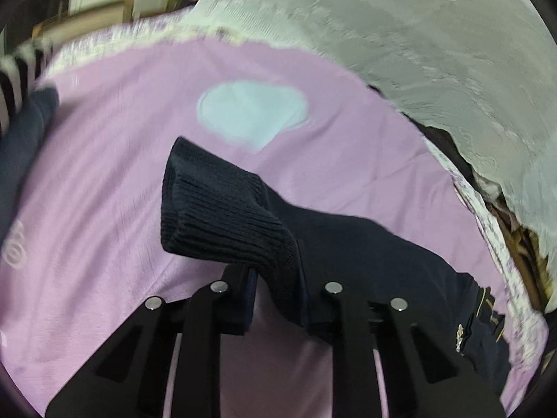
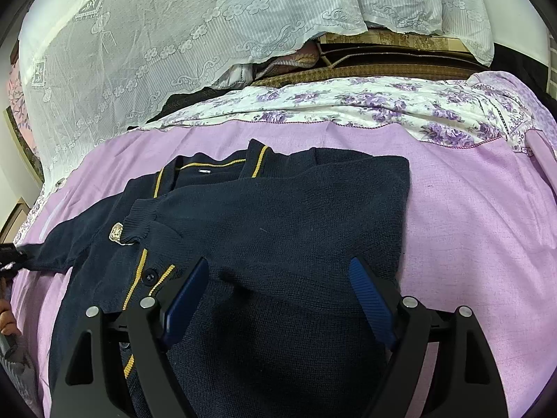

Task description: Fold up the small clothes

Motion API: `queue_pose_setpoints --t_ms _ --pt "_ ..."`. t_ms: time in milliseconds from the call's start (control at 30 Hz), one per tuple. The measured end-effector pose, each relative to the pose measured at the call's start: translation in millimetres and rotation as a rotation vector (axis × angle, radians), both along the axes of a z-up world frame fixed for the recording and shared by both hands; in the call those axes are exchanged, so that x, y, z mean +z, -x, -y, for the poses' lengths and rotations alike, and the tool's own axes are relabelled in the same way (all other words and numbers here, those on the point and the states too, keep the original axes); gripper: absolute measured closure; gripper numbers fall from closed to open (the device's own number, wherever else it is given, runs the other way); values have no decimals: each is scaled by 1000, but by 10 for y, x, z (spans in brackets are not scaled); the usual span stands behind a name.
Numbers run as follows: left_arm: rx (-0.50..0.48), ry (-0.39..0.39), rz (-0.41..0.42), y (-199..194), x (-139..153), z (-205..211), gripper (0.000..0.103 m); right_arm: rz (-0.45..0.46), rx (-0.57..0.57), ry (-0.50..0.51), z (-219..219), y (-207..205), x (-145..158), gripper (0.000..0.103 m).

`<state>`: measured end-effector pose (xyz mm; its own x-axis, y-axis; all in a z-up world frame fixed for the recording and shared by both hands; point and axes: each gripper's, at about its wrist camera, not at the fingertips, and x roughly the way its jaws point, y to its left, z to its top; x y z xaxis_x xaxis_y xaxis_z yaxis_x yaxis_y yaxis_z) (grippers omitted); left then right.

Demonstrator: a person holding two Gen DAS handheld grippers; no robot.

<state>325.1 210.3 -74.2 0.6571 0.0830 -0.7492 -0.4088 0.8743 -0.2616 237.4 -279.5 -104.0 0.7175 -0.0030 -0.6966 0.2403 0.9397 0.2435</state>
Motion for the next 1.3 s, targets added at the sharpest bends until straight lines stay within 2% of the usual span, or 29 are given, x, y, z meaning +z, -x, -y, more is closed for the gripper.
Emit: queue_pose_setpoints --t_ms 133,433,867,1033,1133,1300 --pt "-47 -72 22 20 193 248 84 0 0 0 -4 0 0 20" --pt "-109 -113 29 -52 417 573 84 5 0 -14 -9 6 0 20" --pt "-267 -280 101 -78 940 1610 86 11 1 -39 36 18 2 20" --pt "-320 -314 115 -87 1015 1972 86 13 0 -49 61 15 0 20" --pt "-351 -317 114 -87 1008 2142 92 13 0 -54 66 18 -1 20" --pt "-396 -324 111 -75 962 2406 92 11 2 -61 90 9 -7 19"
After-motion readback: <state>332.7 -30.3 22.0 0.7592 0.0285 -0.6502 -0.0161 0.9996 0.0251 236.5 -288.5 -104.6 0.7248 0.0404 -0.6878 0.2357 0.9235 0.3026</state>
